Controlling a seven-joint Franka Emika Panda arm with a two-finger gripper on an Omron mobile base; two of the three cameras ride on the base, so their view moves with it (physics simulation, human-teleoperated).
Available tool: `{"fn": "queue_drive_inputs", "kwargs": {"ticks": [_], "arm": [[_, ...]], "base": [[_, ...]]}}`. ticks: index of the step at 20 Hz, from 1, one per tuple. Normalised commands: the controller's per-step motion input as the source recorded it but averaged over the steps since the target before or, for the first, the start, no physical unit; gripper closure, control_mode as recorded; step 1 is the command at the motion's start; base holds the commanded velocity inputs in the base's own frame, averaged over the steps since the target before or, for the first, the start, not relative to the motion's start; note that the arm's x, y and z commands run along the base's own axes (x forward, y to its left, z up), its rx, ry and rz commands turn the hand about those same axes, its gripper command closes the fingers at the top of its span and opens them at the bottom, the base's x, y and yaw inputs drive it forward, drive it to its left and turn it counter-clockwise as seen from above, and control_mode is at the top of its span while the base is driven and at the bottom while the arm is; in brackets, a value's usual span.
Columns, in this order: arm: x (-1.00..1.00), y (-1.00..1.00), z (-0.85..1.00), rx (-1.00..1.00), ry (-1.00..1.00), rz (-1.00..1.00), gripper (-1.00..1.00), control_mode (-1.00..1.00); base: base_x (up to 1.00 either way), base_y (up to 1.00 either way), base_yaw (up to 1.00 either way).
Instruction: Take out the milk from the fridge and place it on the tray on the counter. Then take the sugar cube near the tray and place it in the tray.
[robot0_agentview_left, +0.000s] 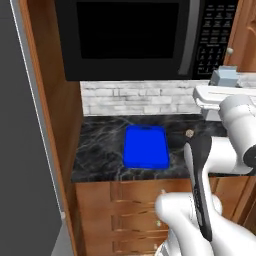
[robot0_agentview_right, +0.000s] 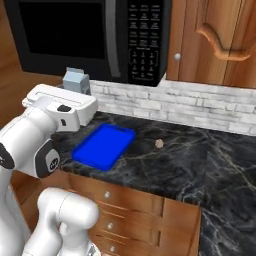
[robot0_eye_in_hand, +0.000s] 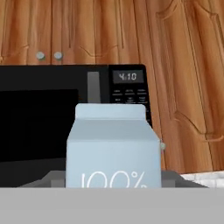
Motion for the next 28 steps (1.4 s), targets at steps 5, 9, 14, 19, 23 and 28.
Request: {"fn": "queue_drive_inputs", "kwargs": {"ticks": [5,9,14,19,23,28], "arm": [[0.00,0.00,0.00,0.00,0.00,0.00,1.00,1.00],[0.00,0.00,0.00,0.00,0.00,0.00,1.00,1.00],[0.00,0.00,0.00,0.00,0.00,0.00,1.00,1.00],[0.00,0.00,0.00,0.00,0.00,0.00,1.00,1.00],[-0.04,-0.04,-0.14,-0.01,0.01,0.01,1.00,-1.00],[-0.44,-0.10,-0.55,-0.10,0.08,0.02,1.00,-1.00]], "base": [[0.94,0.16,-0.04],[0.52,0.08,-0.04],[0.18,0.11,-0.13],[0.19,0.03,-0.13],[0.03,-0.01,-0.02],[0.00,0.00,0.00]]}}
